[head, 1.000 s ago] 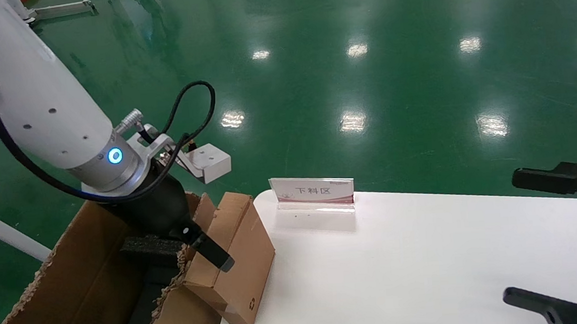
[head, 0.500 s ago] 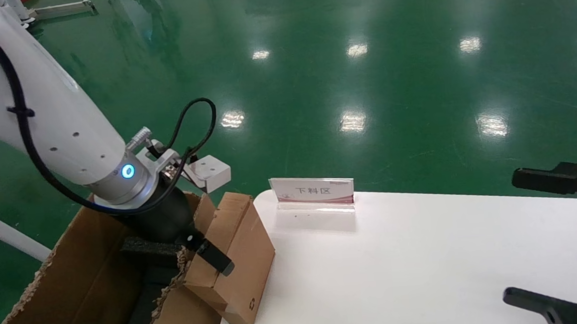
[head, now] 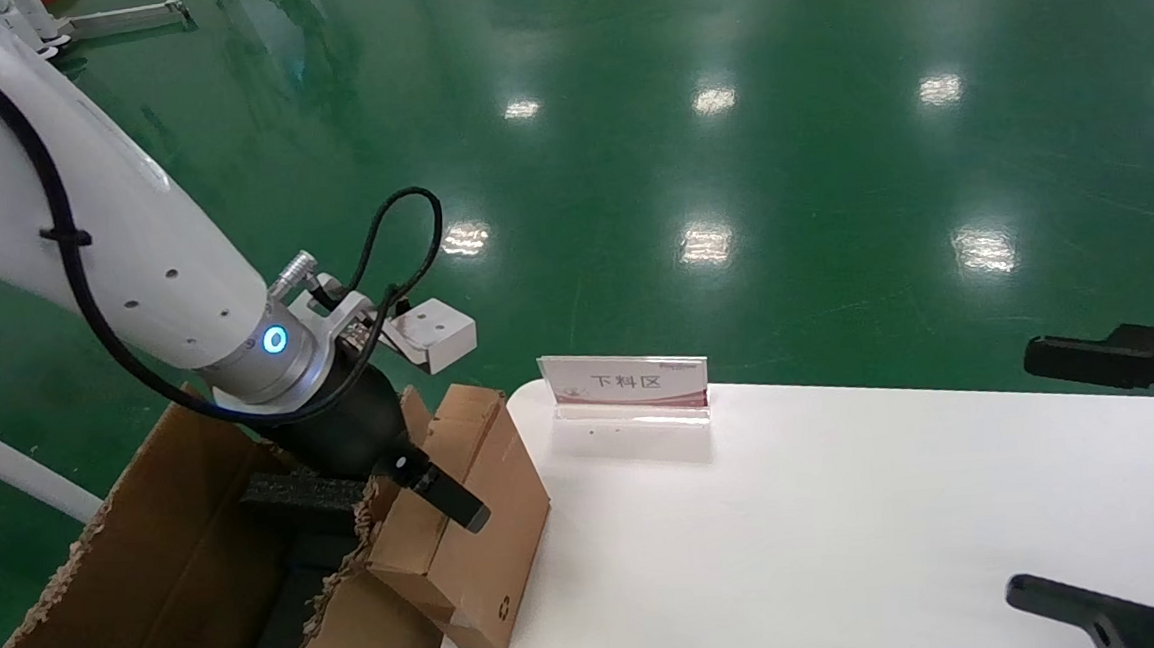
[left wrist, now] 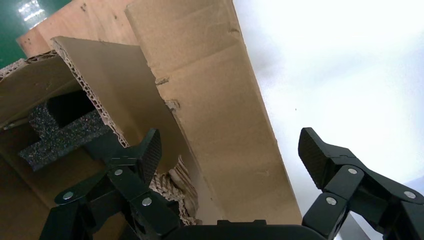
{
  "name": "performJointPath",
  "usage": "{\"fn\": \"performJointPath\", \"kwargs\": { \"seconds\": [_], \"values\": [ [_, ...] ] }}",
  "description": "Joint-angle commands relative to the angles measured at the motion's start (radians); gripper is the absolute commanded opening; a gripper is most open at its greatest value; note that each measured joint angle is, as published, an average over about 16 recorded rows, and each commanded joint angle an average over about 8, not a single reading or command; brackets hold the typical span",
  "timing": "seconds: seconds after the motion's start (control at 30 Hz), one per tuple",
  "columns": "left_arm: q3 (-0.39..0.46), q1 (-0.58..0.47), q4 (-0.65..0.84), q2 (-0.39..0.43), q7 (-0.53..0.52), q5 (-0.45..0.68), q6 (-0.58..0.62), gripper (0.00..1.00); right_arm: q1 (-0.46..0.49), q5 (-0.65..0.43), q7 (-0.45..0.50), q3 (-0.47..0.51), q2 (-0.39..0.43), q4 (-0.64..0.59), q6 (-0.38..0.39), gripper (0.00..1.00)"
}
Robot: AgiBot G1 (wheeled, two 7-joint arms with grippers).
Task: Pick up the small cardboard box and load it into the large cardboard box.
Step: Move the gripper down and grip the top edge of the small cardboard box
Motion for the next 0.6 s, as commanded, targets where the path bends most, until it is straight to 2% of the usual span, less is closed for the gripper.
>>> {"fn": "performJointPath", "kwargs": {
  "seconds": [0.03,0.57,0.6],
  "values": [
    [-0.001,0.002,0.0,-0.001,0.001,0.001,-0.004,0.0,0.0,0.0,0.0,0.0,0.0,0.0,0.0,0.0],
    [-0.002,0.006,0.001,-0.001,0.003,0.003,-0.012,0.0,0.0,0.0,0.0,0.0,0.0,0.0,0.0,0.0],
    [-0.002,0.006,0.001,-0.001,0.003,0.003,-0.012,0.0,0.0,0.0,0.0,0.0,0.0,0.0,0.0,0.04]
  ]
}}
